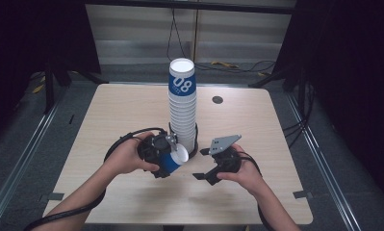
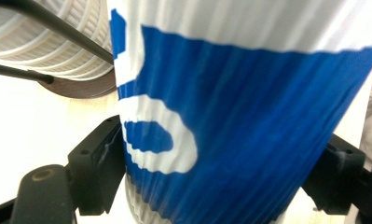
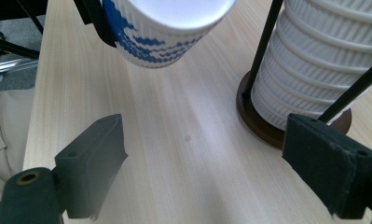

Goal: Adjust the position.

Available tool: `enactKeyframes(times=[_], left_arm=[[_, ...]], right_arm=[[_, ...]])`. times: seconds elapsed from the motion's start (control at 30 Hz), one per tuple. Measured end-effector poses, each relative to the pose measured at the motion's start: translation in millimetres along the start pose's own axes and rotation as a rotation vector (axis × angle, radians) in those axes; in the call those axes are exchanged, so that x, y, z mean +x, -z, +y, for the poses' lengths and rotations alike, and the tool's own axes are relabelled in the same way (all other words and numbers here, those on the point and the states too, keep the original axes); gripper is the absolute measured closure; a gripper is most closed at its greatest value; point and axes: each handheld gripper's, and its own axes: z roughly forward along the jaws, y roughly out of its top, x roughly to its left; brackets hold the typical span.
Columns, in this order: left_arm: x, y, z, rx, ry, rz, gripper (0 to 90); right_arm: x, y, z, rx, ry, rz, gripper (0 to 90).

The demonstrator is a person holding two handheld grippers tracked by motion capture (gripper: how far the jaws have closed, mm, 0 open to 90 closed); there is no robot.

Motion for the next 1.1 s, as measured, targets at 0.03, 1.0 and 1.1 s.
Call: enactKeyframes(times=[0.03,1.0,1.1], left_arm=[[0.0,0.0,0.6,0.004,-0.004,0.006,18.7],[-6.4,-12.7,16.5,0.038,-0.042,0.0,18.7],[-8.1,-16.3,18.9,0.029,-0.048,-0.006,18.7]], right_arm=[[0.2,0.0,0.2,0.0,0.0,0.001,12.4],[4.3,-1.7,4.2,-0.026,-0.003,0.042,12.4],[4.8,-2.2,4.9,-0.03,-0.002,0.046,12.4]])
